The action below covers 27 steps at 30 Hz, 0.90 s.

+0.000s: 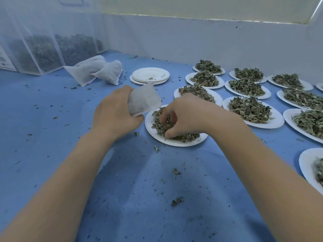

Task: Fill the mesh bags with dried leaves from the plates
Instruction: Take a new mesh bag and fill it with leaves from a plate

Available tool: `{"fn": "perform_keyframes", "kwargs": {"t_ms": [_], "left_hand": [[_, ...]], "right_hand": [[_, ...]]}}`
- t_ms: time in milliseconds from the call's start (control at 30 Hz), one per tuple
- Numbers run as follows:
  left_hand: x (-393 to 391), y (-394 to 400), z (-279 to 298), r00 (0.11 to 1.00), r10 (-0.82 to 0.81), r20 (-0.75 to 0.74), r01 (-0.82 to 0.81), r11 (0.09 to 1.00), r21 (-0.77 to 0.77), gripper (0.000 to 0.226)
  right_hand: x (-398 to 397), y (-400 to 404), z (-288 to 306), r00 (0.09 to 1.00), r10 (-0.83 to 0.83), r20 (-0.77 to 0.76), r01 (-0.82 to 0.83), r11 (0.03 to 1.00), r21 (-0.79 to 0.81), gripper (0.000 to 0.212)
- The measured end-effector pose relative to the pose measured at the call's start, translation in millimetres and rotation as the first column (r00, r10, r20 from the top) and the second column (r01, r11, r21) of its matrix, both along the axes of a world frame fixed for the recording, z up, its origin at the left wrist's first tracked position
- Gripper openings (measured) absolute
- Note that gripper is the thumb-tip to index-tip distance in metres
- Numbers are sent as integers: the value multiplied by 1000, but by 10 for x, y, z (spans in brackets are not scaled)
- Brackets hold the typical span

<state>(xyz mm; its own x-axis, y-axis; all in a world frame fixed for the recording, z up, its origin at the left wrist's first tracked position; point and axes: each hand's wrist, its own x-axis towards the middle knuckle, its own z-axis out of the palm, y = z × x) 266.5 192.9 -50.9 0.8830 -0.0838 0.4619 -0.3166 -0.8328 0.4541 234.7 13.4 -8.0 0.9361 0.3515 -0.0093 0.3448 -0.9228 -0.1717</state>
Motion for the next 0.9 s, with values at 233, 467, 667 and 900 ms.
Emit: {"fn": "perform_keyframes", "kwargs": {"t_ms": [233, 467, 667, 900], "left_hand": [[-37, -7, -1, 998, -41, -46, 42, 999, 32, 37], [-33, 0, -29, 996, -82, -22, 84, 988, 129, 40], [-43, -51, -53, 991, -124, 52, 112, 973, 201, 45], [-74, -139, -67, 987, -162, 25, 157, 979, 133, 45]], "right_hand": [[27, -85, 27, 999, -7, 53, 2, 996, 92, 15], [2, -365, 213, 993, -82, 88, 40, 917, 396, 9], [22, -221, 179, 980, -29, 195, -27, 960, 279, 10], [46, -23, 15, 969, -21, 247, -80, 916, 392, 16]]}}
